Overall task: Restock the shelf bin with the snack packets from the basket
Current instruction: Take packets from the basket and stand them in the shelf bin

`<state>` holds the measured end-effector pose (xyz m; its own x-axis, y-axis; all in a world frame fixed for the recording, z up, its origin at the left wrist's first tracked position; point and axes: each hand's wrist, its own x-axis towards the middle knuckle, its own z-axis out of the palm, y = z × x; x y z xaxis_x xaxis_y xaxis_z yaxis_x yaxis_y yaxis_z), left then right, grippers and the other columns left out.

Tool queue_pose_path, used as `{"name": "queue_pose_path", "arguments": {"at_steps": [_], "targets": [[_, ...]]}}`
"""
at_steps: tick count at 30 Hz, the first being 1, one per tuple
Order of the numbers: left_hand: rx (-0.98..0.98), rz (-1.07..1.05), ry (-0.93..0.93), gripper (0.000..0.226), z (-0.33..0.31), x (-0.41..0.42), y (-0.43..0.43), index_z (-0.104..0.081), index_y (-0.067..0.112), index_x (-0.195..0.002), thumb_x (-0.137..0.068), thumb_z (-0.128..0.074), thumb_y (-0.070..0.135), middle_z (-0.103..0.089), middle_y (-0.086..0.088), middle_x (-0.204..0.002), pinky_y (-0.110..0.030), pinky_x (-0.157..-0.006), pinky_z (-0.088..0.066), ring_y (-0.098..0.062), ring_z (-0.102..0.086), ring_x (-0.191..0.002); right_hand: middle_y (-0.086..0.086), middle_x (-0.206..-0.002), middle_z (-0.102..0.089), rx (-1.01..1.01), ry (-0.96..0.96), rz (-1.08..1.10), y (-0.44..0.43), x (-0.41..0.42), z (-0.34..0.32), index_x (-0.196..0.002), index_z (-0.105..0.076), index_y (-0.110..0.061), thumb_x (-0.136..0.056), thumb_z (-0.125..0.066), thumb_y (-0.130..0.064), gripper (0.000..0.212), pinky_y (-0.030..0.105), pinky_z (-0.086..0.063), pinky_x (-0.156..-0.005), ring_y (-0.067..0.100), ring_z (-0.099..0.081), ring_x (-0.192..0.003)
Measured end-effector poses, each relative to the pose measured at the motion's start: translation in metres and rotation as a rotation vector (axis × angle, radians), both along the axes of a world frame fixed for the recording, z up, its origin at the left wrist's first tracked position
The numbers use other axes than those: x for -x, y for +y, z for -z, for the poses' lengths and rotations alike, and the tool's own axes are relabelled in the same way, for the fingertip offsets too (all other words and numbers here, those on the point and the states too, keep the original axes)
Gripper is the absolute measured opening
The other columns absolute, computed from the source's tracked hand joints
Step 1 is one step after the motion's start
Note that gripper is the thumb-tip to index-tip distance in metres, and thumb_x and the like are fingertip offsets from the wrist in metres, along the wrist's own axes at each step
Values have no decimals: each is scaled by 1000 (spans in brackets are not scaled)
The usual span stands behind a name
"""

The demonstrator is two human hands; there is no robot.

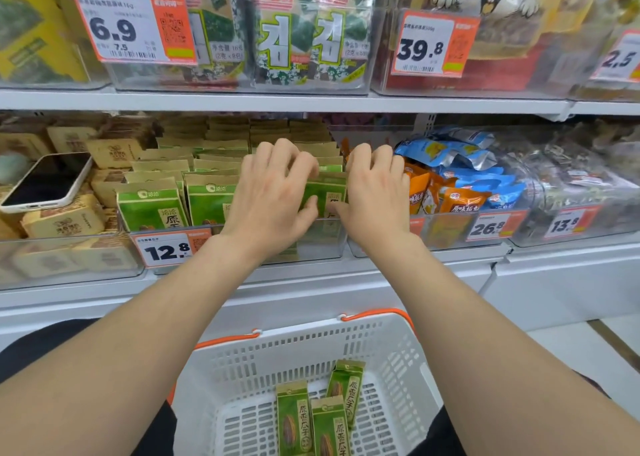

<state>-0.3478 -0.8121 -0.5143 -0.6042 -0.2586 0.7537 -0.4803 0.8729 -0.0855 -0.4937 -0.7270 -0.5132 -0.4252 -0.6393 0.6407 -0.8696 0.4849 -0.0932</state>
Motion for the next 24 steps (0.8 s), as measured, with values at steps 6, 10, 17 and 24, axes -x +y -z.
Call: {"name": "queue_pose_path", "arguments": {"at_steps": [6, 10, 17, 24], "targets": [[27, 118, -188, 13, 21, 3, 16, -59, 15, -86, -89, -63, 27, -57, -3, -78, -40, -61, -40, -30, -54, -74, 6, -99, -61, 7, 10, 12, 32, -10, 10, -107, -45, -17, -84, -81, -13, 43, 34, -40, -61, 28, -63, -83], [-22, 182, -253, 19, 36, 5, 34, -59, 18, -82, -91, -56, 35, -60, 2, -70, -33, -51, -41, -27, -61, -66, 8, -102, -66, -331, -187, -50, 68, -12, 13, -110, -54, -17, -90, -65, -9, 24, 35, -39, -63, 35, -68, -92], [-270, 172, -827, 28, 85, 34, 72, -64, 28, -108, -100, -45, 47, -71, 2, -93, -35, -64, -46, -27, -67, -86, 8, -124, -55, -943, -349, -34, 122, -8, 56, -127, -54, -16, -96, -61, -13, 32, 36, -41, -78, 31, -61, -115], [-560, 192, -1096, 22, 165, 70, 121, -67, 27, -106, -99, -51, 41, -71, 3, -104, -37, -76, -54, -25, -66, -93, 7, -127, -53, -1379, -494, -18, 161, 4, 109, -133, -55, -14, -99, -56, -10, 34, 45, -54, -93, 30, -60, -111]]}}
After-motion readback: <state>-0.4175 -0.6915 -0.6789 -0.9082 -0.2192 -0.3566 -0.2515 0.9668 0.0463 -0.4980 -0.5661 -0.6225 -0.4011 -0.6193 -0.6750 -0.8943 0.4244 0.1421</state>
